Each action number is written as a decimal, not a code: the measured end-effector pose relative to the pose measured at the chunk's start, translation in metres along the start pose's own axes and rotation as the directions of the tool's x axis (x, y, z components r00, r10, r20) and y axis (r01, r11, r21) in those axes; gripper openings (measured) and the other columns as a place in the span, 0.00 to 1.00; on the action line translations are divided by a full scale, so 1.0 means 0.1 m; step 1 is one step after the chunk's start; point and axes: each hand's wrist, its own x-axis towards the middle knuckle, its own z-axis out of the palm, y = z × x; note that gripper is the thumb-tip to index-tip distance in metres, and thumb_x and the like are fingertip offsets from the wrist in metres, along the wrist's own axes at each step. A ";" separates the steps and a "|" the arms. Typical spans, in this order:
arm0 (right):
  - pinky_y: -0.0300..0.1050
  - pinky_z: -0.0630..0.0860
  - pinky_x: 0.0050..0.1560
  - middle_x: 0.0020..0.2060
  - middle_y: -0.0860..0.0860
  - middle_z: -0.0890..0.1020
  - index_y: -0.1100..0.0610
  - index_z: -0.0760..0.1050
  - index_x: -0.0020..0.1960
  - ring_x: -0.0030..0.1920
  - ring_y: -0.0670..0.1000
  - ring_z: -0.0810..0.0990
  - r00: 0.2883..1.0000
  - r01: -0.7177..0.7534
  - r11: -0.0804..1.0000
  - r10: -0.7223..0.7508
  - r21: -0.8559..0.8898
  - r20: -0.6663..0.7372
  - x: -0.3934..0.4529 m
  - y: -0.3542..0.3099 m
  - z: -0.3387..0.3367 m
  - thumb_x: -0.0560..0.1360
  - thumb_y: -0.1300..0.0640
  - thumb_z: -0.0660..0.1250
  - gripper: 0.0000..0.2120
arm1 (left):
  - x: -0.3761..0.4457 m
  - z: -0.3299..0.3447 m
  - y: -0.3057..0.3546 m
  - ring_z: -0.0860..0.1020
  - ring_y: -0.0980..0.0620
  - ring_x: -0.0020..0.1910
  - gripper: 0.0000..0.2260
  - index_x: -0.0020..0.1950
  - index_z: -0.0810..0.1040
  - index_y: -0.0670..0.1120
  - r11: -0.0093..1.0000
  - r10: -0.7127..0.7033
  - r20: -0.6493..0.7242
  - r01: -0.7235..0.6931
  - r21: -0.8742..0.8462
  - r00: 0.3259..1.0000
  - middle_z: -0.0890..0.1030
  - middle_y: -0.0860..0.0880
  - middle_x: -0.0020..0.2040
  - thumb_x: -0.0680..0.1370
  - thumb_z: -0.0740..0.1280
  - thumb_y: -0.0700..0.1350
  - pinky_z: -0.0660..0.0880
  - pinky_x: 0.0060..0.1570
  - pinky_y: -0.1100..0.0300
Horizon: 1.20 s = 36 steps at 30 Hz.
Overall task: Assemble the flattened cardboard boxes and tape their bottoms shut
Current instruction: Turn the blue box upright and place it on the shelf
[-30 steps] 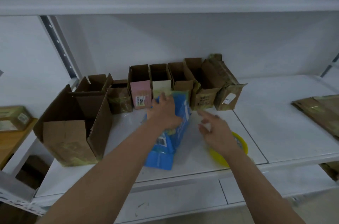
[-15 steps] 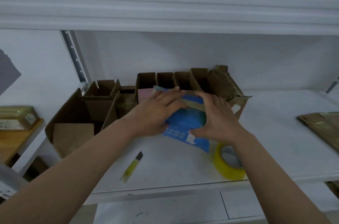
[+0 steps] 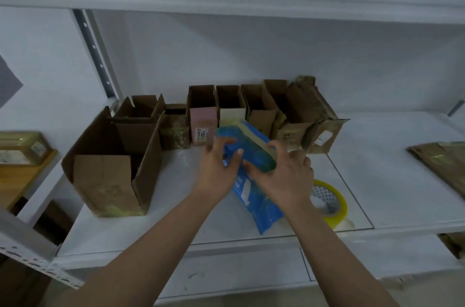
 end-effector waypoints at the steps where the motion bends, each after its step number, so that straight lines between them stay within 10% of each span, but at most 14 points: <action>1: 0.51 0.70 0.57 0.56 0.56 0.72 0.42 0.66 0.66 0.57 0.60 0.73 1.000 -0.015 1.000 0.014 0.025 0.027 -0.03 0.00 0.03 0.69 0.25 0.57 0.33 | 0.00 0.02 0.00 0.76 0.50 0.54 0.09 0.60 0.76 0.49 0.995 -0.052 0.085 0.059 -0.087 0.995 0.74 0.47 0.59 0.82 0.61 0.47 0.77 0.55 0.53; 8: 0.43 0.71 0.57 0.52 0.51 0.70 0.43 0.76 0.65 0.54 0.55 0.78 0.984 0.012 0.953 -0.065 0.304 0.167 0.03 0.14 0.16 0.81 0.47 0.59 0.15 | 0.00 -0.01 -0.11 0.76 0.57 0.52 0.12 0.61 0.78 0.43 0.927 -0.142 0.266 0.222 -0.303 0.953 0.75 0.49 0.59 0.84 0.57 0.42 0.76 0.46 0.70; 15: 0.24 0.66 0.42 0.51 0.51 0.74 0.49 0.74 0.67 0.48 0.45 0.74 0.961 0.067 0.891 -0.180 0.450 0.212 0.01 0.37 0.32 0.71 0.51 0.75 0.26 | 0.00 -0.05 -0.38 0.59 0.60 0.73 0.25 0.71 0.71 0.43 0.965 -0.032 0.413 0.136 -0.226 0.910 0.58 0.55 0.75 0.75 0.71 0.39 0.70 0.64 0.68; 24: 0.52 0.77 0.52 0.51 0.56 0.76 0.47 0.68 0.73 0.49 0.57 0.79 0.947 0.244 0.948 -0.278 0.204 0.160 -0.06 0.33 0.47 0.74 0.50 0.72 0.28 | -0.14 0.00 -0.57 0.59 0.63 0.71 0.31 0.75 0.65 0.44 0.995 0.073 0.311 -0.047 -0.090 0.948 0.59 0.53 0.74 0.74 0.72 0.37 0.67 0.67 0.66; 30: 0.45 0.74 0.50 0.52 0.54 0.76 0.43 0.65 0.74 0.53 0.56 0.78 0.956 0.223 0.969 -0.239 0.111 0.171 -0.04 0.28 0.42 0.75 0.45 0.70 0.29 | -0.43 -0.09 -0.66 0.83 0.52 0.48 0.19 0.57 0.82 0.43 0.965 0.017 -0.043 -0.005 0.263 0.999 0.85 0.50 0.50 0.71 0.75 0.53 0.80 0.48 0.54; 36: 0.44 0.74 0.49 0.55 0.53 0.76 0.41 0.62 0.75 0.54 0.54 0.78 0.958 0.239 0.970 -0.241 0.033 0.154 -0.07 0.24 0.41 0.76 0.42 0.68 0.30 | -0.50 -0.07 -0.62 0.75 0.54 0.29 0.07 0.40 0.85 0.46 0.923 0.101 -0.087 -0.061 0.380 0.991 0.83 0.51 0.34 0.76 0.71 0.46 0.66 0.29 0.67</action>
